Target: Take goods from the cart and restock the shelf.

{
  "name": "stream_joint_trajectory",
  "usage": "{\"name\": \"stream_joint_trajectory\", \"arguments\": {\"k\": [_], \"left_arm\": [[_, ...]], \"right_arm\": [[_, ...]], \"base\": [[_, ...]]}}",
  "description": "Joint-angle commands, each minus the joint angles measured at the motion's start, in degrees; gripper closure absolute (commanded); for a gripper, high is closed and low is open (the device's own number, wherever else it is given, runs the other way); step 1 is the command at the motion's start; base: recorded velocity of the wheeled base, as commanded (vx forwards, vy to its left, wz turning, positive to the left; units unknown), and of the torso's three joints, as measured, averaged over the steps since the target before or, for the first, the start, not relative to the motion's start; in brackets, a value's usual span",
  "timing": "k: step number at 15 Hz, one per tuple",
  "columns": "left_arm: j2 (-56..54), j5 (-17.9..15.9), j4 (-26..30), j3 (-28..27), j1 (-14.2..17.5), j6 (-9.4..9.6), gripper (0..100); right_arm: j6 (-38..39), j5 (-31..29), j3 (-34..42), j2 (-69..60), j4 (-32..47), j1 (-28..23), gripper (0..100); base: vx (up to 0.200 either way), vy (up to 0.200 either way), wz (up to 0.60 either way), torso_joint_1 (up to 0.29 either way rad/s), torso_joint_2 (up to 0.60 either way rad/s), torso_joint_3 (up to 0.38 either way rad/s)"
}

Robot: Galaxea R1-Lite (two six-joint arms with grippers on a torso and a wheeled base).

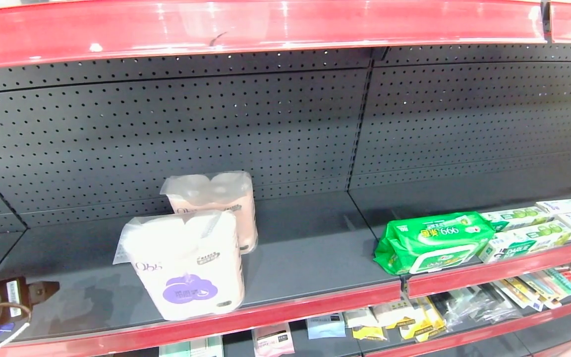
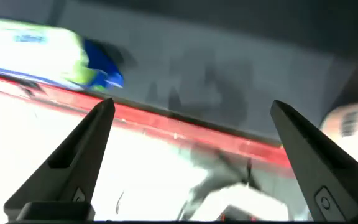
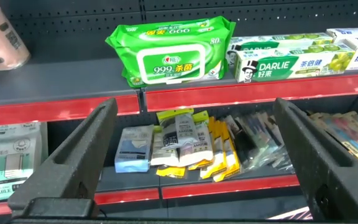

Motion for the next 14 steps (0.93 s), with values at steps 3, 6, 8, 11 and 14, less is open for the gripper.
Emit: {"name": "stream_joint_trajectory", "arguments": {"k": [3,6,8,11,14], "left_arm": [[12.4,-0.9,-3.2,-0.3,-2.3,0.03,0],[18.2,-2.9,-8.3,-0.4,-2.6,0.12,0],[20.4,-3.6,-9.7,-0.6,-4.2,0.12,0],[23.3,-4.7,-9.9,-1.9,-6.5,0.12,0],[25.8,-5.6,-9.9,-4.6,-7.5,0.03,0]], "right_arm": [[0.0,0.0,0.0,0.1,0.0,0.0,0],[0.0,0.0,0.0,0.1,0.0,0.0,0],[0.0,0.0,0.0,0.1,0.0,0.0,0],[0.0,0.0,0.0,0.1,0.0,0.0,0],[0.0,0.0,0.0,0.1,0.0,0.0,0]], "base": [[0.0,0.0,0.0,0.0,0.0,0.0],[0.0,0.0,0.0,0.0,0.0,0.0],[0.0,0.0,0.0,0.0,0.0,0.0],[0.0,0.0,0.0,0.0,0.0,0.0],[0.0,0.0,0.0,0.0,0.0,0.0]]}}
